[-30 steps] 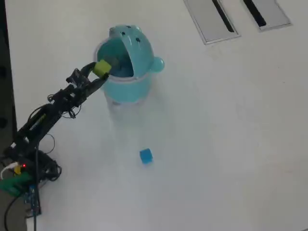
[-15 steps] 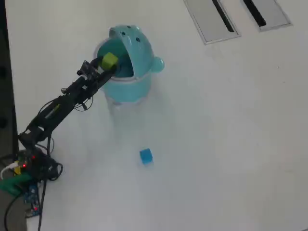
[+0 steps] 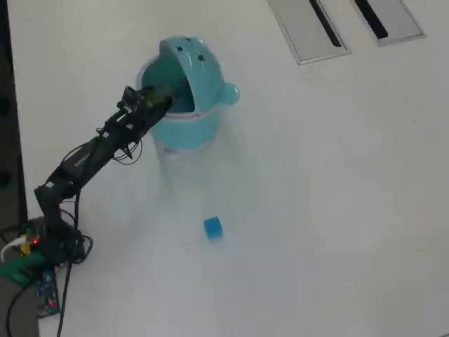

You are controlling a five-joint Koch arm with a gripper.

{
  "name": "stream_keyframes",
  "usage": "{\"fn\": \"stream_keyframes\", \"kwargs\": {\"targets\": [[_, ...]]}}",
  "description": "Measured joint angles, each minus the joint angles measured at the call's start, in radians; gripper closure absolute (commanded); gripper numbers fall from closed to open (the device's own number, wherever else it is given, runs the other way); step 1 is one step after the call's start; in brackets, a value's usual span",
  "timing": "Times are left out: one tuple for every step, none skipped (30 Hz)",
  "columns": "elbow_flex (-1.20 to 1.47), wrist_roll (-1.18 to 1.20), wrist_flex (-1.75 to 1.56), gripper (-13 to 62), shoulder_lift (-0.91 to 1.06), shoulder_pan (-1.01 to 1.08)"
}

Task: Grasp RGB lego blocks and put them in the bin one by one.

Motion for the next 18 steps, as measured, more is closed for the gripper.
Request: {"fn": "stream_keyframes", "kwargs": {"targets": [[-0.002, -0.012, -0.005, 22.2, -0.006, 0.0], [-0.026, -0.021, -0.008, 21.3, -0.014, 0.0], [-0.031, -0.028, -0.008, 20.9, -0.015, 0.0], [-0.032, -0.038, -0.008, 20.9, -0.02, 0.002], [-0.032, -0.04, -0.008, 20.9, -0.02, 0.002], [-0.032, -0.04, -0.008, 21.0, -0.018, 0.005], [-0.031, -0.04, -0.008, 21.0, -0.015, 0.006], [-0.031, -0.038, -0.002, 21.0, -0.008, 0.012], [-0.026, -0.037, 0.011, 21.0, 0.008, 0.018], [-0.015, -0.034, 0.029, 21.0, 0.026, 0.025], [0.006, -0.034, 0.052, 21.0, 0.052, 0.037], [0.032, -0.032, 0.077, 21.0, 0.084, 0.052], [0.061, -0.032, 0.104, 21.0, 0.117, 0.069], [0.097, -0.028, 0.137, 21.0, 0.15, 0.086], [0.129, -0.021, 0.17, 21.0, 0.187, 0.097], [0.158, -0.017, 0.207, 21.0, 0.224, 0.104], [0.184, -0.015, 0.247, 21.0, 0.264, 0.11], [0.212, -0.015, 0.279, 21.0, 0.305, 0.12]]}}
